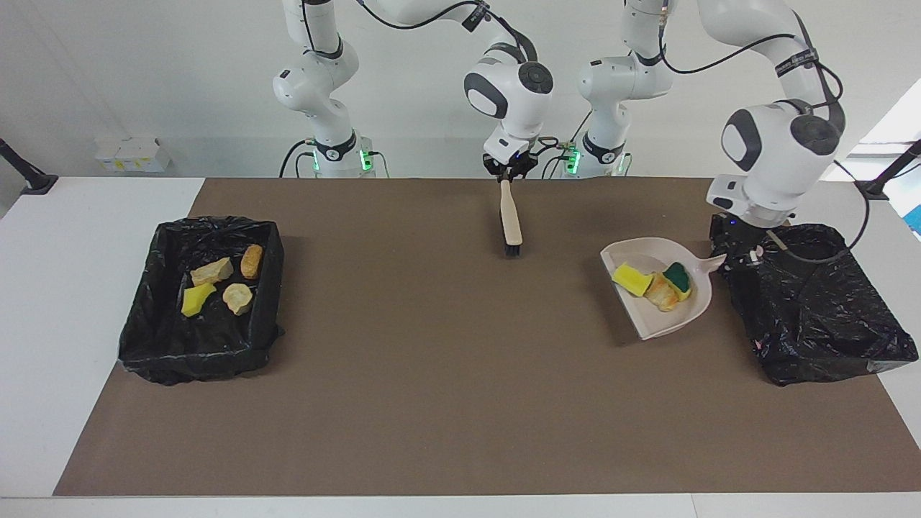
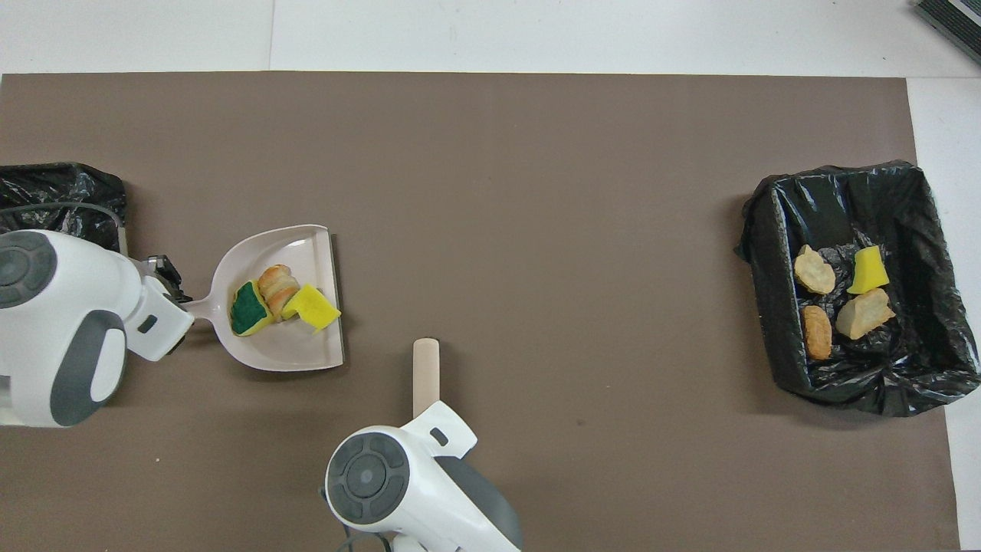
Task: Sweep and dump trash in bin
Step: 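Tip the dustpan into the bin with the left gripper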
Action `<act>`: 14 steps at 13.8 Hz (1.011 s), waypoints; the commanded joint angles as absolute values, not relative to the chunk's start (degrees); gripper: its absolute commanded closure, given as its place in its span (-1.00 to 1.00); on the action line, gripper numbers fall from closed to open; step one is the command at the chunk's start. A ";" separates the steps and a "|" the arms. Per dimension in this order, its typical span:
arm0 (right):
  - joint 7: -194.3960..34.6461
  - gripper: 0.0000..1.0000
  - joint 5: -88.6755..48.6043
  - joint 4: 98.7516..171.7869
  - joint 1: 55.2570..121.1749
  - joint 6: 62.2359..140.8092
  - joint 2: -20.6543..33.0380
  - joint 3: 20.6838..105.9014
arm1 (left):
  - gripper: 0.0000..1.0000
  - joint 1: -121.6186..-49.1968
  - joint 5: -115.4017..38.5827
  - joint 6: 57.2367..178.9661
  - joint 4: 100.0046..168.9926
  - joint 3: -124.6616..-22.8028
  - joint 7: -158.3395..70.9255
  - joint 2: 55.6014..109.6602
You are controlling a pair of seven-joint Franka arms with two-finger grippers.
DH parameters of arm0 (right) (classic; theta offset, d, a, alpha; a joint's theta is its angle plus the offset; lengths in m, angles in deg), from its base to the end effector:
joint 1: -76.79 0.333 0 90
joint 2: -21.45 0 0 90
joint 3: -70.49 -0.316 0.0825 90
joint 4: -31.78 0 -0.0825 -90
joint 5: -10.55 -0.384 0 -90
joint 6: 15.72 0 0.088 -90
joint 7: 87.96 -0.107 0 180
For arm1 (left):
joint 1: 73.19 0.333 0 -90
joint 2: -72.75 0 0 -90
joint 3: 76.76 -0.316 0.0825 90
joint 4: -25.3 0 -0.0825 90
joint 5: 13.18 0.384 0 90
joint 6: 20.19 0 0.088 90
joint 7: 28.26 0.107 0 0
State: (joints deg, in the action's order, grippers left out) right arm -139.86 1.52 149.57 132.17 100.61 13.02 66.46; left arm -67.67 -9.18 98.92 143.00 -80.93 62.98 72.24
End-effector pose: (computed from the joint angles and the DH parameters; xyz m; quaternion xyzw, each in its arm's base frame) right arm 0.2754 0.4822 0.3535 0.9934 0.0243 -0.1083 0.0301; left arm 0.5421 0.0962 0.4437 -0.7460 0.6651 0.0128 0.0323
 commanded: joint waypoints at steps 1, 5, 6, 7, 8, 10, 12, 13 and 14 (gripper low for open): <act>-140.96 1.00 2.82 154.04 131.81 103.89 15.13 66.27 | 1.00 -61.26 -12.73 95.74 137.56 -80.71 69.81 72.48; -140.87 -0.99 3.34 151.59 131.81 101.36 14.24 66.36 | 1.00 -50.36 -13.45 94.16 129.74 -80.89 79.10 75.54; -140.78 -1.00 4.13 149.40 131.81 98.91 13.72 66.36 | 1.00 -48.86 -12.84 93.54 127.28 -80.89 81.75 77.04; -140.52 -1.00 5.62 147.46 131.55 96.80 13.62 66.28 | 1.00 -47.89 -12.40 93.62 124.99 -80.98 83.52 78.27; -140.26 -1.00 7.20 145.88 131.37 95.12 13.62 66.36 | 1.00 -46.92 -10.04 93.89 122.88 -80.89 84.75 79.94; -137.90 -1.00 8.53 143.33 130.58 91.96 13.80 66.62 | 1.00 -47.61 -1.37 94.85 120.05 -80.80 84.68 82.23; -131.76 -1.00 8.62 140.52 127.96 87.39 15.02 67.07 | 1.00 -48.05 7.17 97.21 120.05 -80.63 84.15 83.02; -128.77 -1.00 8.62 139.20 126.03 85.46 15.90 66.98 | 1.00 -48.14 9.47 97.92 120.05 -80.37 83.89 83.38; -125.87 -1.00 8.62 137.62 124.10 83.52 16.87 66.98 | 1.00 -48.93 12.28 98.45 119.96 -80.54 83.19 84.25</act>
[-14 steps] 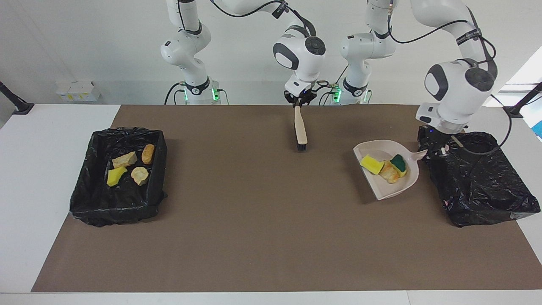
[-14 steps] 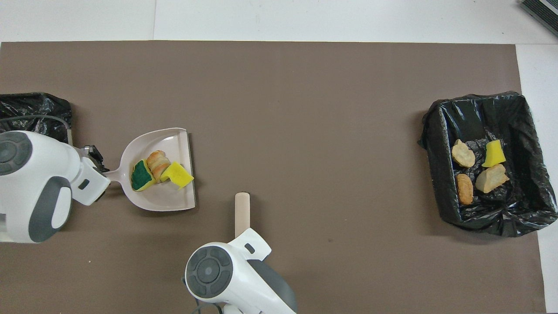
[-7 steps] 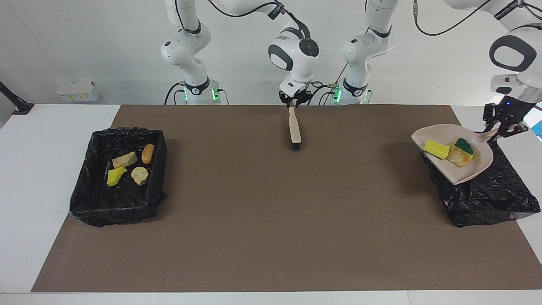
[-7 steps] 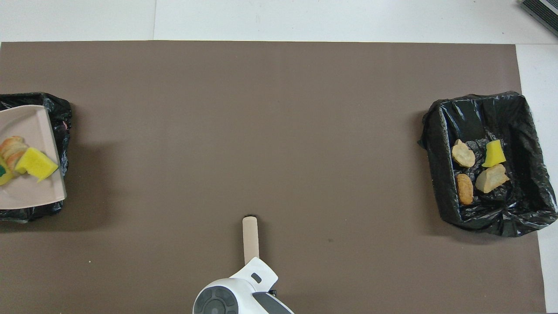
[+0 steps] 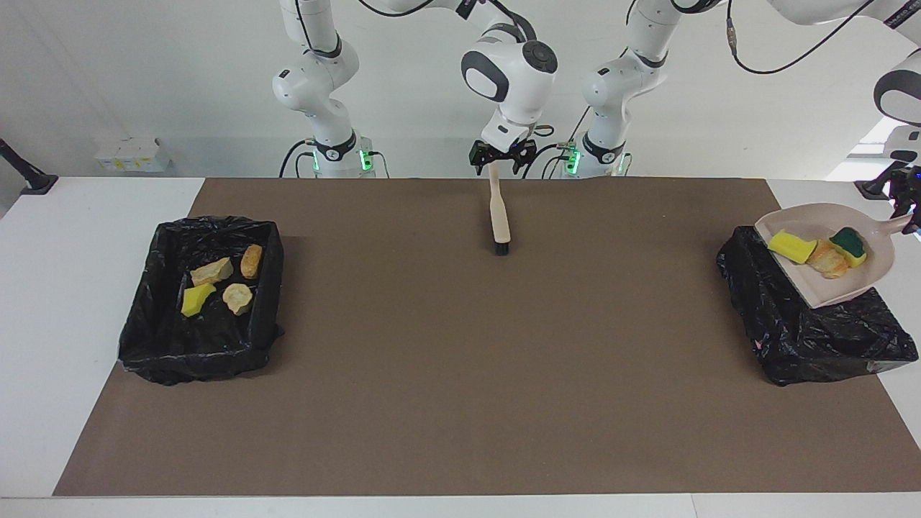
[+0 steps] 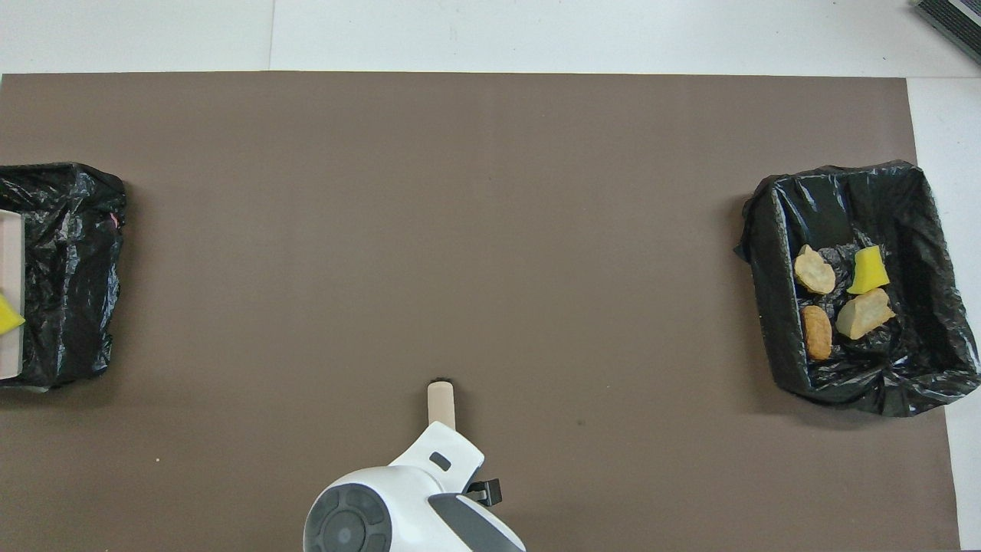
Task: Sweep and dump trash in bin
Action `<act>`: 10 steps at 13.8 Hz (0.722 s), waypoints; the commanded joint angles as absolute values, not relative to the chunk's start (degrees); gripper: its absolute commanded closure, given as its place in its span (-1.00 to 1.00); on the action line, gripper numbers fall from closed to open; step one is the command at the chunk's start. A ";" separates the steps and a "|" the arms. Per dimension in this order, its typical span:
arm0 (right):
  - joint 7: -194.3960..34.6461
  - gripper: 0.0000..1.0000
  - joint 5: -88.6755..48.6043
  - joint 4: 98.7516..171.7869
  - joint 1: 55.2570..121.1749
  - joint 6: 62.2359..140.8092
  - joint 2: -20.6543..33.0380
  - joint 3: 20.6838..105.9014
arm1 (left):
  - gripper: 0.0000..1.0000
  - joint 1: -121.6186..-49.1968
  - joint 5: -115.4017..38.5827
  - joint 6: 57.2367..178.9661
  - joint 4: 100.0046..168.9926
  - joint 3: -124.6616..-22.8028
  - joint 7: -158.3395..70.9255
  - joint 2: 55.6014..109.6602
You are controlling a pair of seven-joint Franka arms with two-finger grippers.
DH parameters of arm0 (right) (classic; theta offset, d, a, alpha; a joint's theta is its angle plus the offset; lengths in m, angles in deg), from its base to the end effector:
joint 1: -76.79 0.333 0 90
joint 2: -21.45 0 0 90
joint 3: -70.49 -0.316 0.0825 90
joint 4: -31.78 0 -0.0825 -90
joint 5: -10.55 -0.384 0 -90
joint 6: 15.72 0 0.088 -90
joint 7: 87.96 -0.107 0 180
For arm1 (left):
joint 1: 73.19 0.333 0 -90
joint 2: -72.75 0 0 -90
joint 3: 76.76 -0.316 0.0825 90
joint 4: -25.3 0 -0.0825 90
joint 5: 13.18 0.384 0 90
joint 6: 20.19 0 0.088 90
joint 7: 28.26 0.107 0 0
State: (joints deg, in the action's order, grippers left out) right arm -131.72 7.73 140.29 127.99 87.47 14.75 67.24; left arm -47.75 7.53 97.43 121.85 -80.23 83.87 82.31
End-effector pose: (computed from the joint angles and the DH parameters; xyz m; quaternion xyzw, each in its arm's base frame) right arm 0.3259 0.4618 0.4255 0.9905 0.0847 -0.0885 0.0617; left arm 0.5471 0.3212 0.5201 -0.6861 0.7001 0.1290 0.1501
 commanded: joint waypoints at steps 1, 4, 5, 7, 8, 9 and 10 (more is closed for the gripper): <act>-122.80 -1.00 8.62 136.21 122.25 81.50 17.31 67.06 | 1.00 -50.15 16.13 98.63 119.70 -80.54 81.88 84.43; -111.99 -1.00 10.10 130.41 117.24 76.22 17.49 67.24 | 1.00 -53.40 27.91 98.03 119.69 -80.36 74.50 84.70; -109.35 -1.00 11.33 129.00 115.74 75.17 17.49 67.15 | 1.00 -54.02 30.56 97.67 119.61 -80.36 73.18 84.70; -104.69 -1.00 11.87 126.54 112.67 73.93 17.58 67.33 | 1.00 -54.90 35.74 97.05 119.52 -80.54 72.38 84.79; -101.70 -1.00 11.87 124.96 110.04 72.97 17.58 67.24 | 1.00 -55.00 38.47 96.62 119.52 -80.54 70.54 84.79; -98.54 -1.00 11.96 123.99 107.84 72.35 17.58 67.24 | 1.00 -55.17 40.32 96.00 119.52 -80.54 68.18 84.61; -95.38 -1.00 11.96 123.46 105.64 71.82 17.58 67.33 | 1.00 -55.43 42.34 94.61 119.52 -80.54 66.06 84.44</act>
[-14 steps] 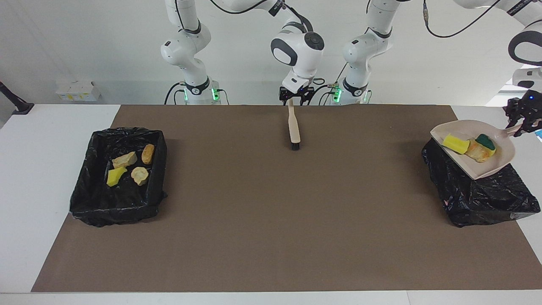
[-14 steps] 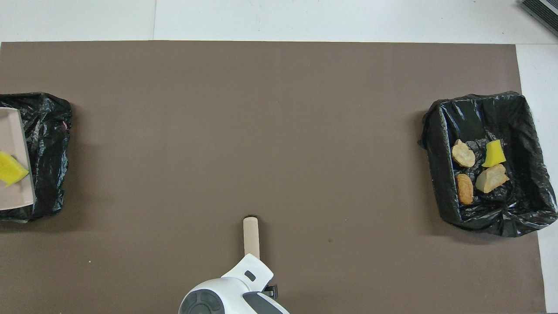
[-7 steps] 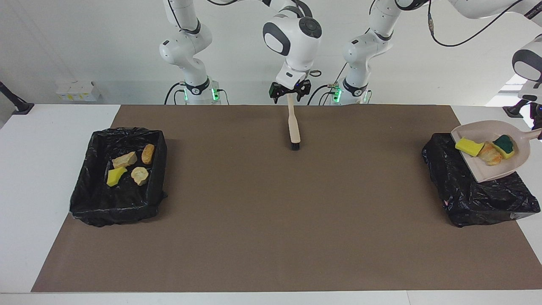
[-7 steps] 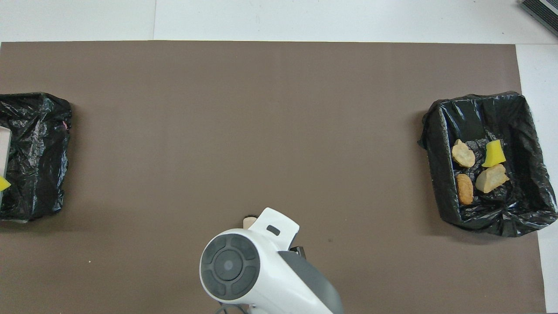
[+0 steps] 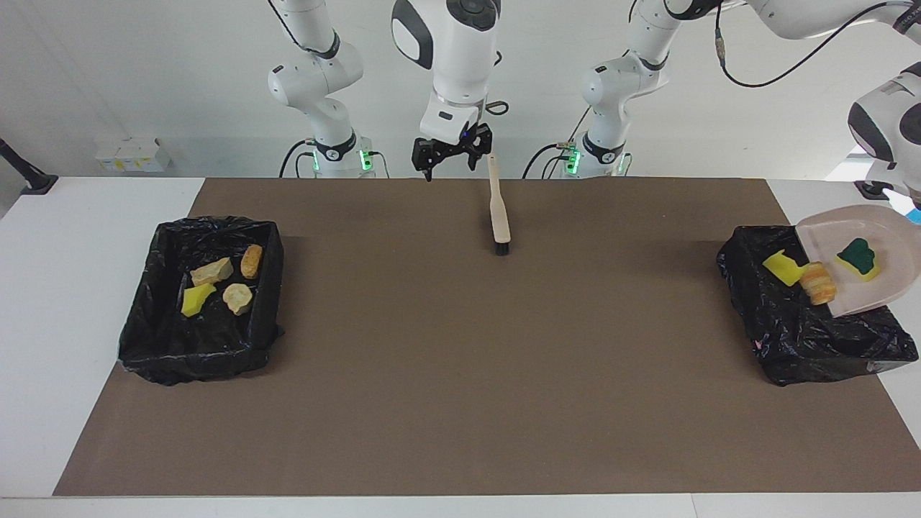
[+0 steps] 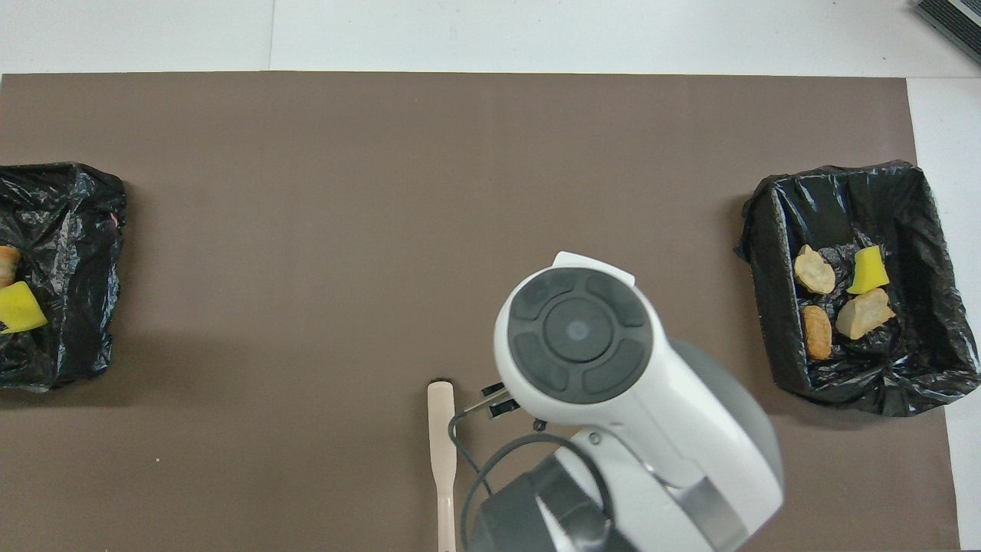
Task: Sweep and dump trash in bin
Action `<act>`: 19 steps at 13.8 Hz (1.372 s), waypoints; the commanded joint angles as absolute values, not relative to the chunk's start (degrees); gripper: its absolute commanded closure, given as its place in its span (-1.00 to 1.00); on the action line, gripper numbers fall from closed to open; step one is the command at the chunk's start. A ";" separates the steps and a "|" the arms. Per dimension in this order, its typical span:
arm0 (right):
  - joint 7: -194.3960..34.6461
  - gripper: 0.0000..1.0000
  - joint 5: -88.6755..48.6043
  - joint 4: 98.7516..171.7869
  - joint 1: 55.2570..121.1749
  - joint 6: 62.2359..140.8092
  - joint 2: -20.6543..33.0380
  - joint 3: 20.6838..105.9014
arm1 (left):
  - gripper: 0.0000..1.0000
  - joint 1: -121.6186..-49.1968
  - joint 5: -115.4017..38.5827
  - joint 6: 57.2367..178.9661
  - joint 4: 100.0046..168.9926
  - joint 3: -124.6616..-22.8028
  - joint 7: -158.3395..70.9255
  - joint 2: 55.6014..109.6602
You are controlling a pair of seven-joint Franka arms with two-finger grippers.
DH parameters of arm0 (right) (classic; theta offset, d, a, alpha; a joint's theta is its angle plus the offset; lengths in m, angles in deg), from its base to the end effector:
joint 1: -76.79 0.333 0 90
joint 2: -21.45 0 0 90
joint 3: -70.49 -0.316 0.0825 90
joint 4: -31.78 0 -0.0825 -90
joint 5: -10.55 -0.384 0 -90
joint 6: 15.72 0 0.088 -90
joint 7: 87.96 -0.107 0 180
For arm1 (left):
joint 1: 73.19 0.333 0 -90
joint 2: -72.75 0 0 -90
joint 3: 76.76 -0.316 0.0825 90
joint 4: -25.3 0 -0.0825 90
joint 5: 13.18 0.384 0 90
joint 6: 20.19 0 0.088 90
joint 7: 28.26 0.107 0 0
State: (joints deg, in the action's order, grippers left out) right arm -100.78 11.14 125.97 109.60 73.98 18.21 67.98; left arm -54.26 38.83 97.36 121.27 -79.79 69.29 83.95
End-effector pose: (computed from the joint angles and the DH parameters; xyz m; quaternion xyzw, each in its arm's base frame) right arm 0.4616 0.3250 0.5582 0.9785 0.1950 -0.0599 0.0310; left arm 0.5837 0.2786 0.5235 -0.6028 0.6796 0.3136 0.2763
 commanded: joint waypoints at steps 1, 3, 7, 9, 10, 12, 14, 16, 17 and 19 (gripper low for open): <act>-91.43 -1.00 12.22 123.36 103.36 70.86 17.58 67.42 | 1.00 -56.74 45.67 92.24 119.43 -80.63 64.82 84.35; -84.48 -1.00 15.63 123.01 100.45 70.32 17.58 67.33 | 1.00 -59.03 52.18 86.71 116.73 -80.37 64.64 84.43; -81.28 -1.00 16.97 120.04 94.39 71.20 17.49 67.24 | 1.00 -64.48 56.59 75.63 114.42 -80.54 59.84 84.17; -81.28 -1.00 16.88 119.32 91.05 71.81 17.31 67.15 | 1.00 -65.37 57.13 72.28 114.51 -80.37 54.63 83.91; -81.37 -1.00 16.80 119.41 89.64 72.95 17.31 67.24 | 1.00 -65.72 57.04 72.01 114.51 -80.36 54.36 83.91; -82.24 -1.00 16.09 119.41 85.34 74.36 17.31 67.24 | 1.00 -65.81 57.56 71.92 114.42 -80.54 54.35 84.17; -82.51 -1.00 15.92 119.49 81.91 76.98 17.14 67.24 | 1.00 -66.16 58.97 71.04 114.33 -80.37 54.62 84.35; -85.65 -1.00 15.74 119.58 79.00 78.32 17.05 67.24 | 1.00 -67.12 57.31 70.86 114.07 -79.93 54.79 84.08; -87.16 -1.00 15.57 119.58 77.94 78.32 17.22 67.24 | 1.00 -67.65 55.30 70.51 114.07 -79.66 54.71 84.08; -86.82 -1.00 15.21 119.50 75.57 77.53 17.49 67.15 | 1.00 -69.14 48.29 69.55 113.46 -79.49 54.27 84.43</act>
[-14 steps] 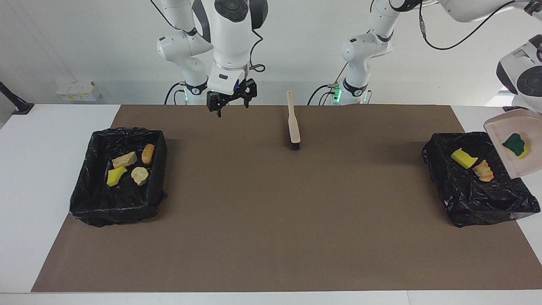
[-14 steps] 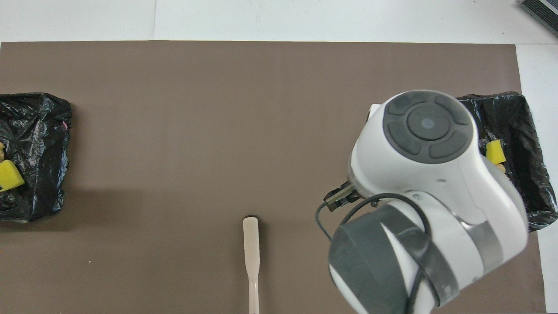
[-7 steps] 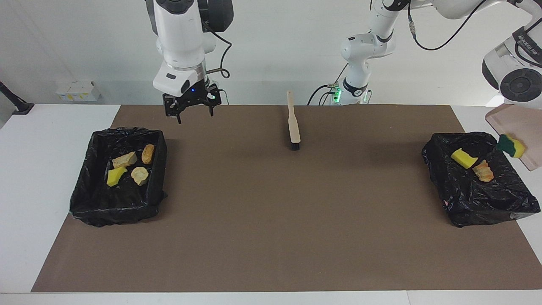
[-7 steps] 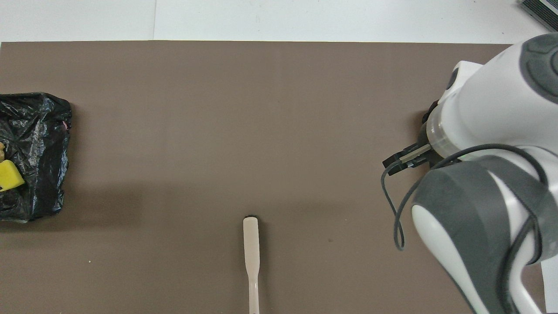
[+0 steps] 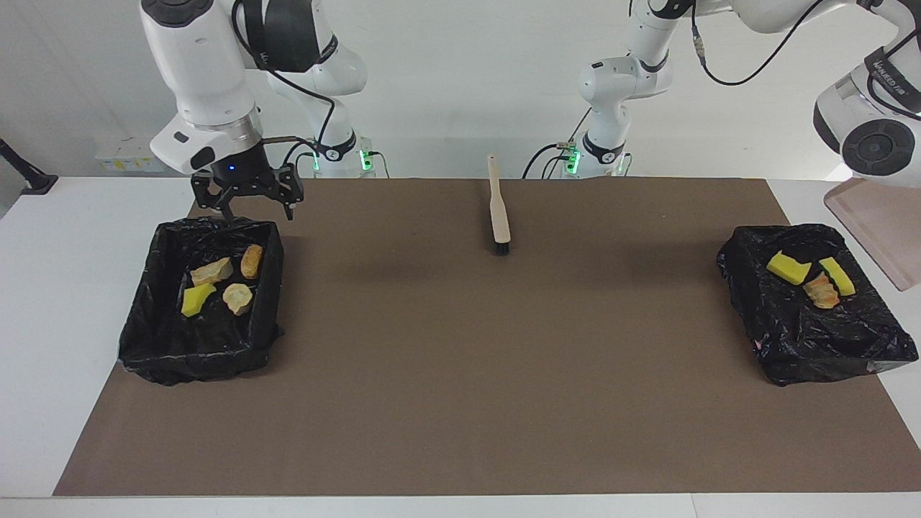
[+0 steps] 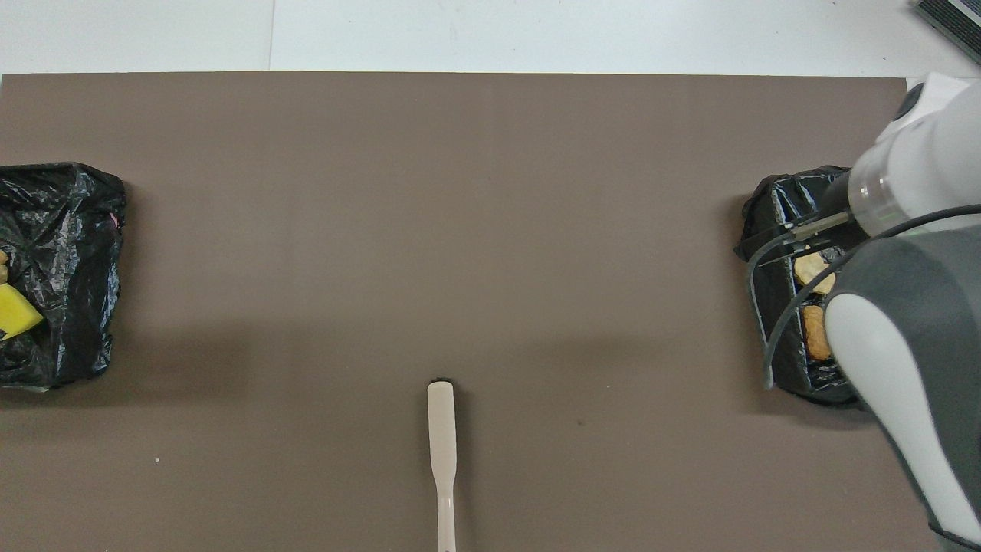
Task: Sweep and dump trash in bin
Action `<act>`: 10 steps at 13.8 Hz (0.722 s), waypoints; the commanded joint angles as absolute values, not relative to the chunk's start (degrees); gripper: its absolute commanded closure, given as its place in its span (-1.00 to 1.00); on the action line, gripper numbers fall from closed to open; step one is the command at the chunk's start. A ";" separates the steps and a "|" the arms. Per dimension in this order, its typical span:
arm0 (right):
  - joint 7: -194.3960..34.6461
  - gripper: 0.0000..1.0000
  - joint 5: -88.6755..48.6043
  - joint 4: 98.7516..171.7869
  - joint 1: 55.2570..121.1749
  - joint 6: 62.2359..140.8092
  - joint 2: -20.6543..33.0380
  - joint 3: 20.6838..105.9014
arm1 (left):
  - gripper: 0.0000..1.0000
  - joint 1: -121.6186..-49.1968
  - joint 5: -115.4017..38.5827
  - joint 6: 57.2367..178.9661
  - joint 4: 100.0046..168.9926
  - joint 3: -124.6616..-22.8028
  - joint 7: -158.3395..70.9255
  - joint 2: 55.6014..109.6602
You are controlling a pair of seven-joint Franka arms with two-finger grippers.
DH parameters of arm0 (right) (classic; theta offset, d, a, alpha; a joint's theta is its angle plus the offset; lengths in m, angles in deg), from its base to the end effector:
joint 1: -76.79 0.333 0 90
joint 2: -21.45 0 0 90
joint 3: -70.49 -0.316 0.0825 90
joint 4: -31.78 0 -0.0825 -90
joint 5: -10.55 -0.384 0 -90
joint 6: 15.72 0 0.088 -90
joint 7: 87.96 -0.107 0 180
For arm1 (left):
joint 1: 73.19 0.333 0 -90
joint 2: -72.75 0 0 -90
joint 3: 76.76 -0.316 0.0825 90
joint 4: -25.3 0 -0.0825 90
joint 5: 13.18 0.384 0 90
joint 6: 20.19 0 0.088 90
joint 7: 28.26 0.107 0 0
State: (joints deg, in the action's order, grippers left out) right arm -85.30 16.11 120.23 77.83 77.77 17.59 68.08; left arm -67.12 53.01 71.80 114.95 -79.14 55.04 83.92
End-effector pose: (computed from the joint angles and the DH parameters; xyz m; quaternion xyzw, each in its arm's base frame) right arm 0.5804 0.0243 0.6050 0.9973 0.0556 0.0106 0.0470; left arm 0.5967 0.1822 0.5784 -0.6246 0.5547 0.4368 0.3339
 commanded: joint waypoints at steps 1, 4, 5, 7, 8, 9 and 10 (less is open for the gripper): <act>-85.77 -1.00 14.52 119.50 74.69 77.53 17.75 67.24 | 1.00 -69.84 43.64 69.54 113.54 -79.48 54.09 84.44; -84.09 -1.00 13.37 124.40 73.36 78.49 21.17 67.24 | 1.00 -71.17 27.30 68.84 113.80 -79.48 42.53 83.82; -84.09 -1.00 12.15 124.85 73.02 78.15 21.44 67.24 | 1.00 -71.17 22.29 68.67 114.33 -79.48 38.05 83.56; -84.44 -1.00 11.43 124.25 71.52 77.70 21.45 67.24 | 1.00 -73.44 14.80 68.40 115.64 -79.40 29.96 83.21; -86.45 -1.00 11.43 123.89 71.52 77.53 21.53 67.24 | 1.00 -75.19 12.94 68.40 116.78 -79.40 24.70 83.29; -88.47 -1.00 11.43 124.24 71.52 76.74 21.71 67.24 | 1.00 -77.21 11.00 68.92 118.45 -79.31 17.51 83.29; -89.10 -1.00 11.43 124.76 71.60 76.30 22.49 67.24 | 1.00 -79.67 8.72 69.45 119.86 -79.40 9.43 83.64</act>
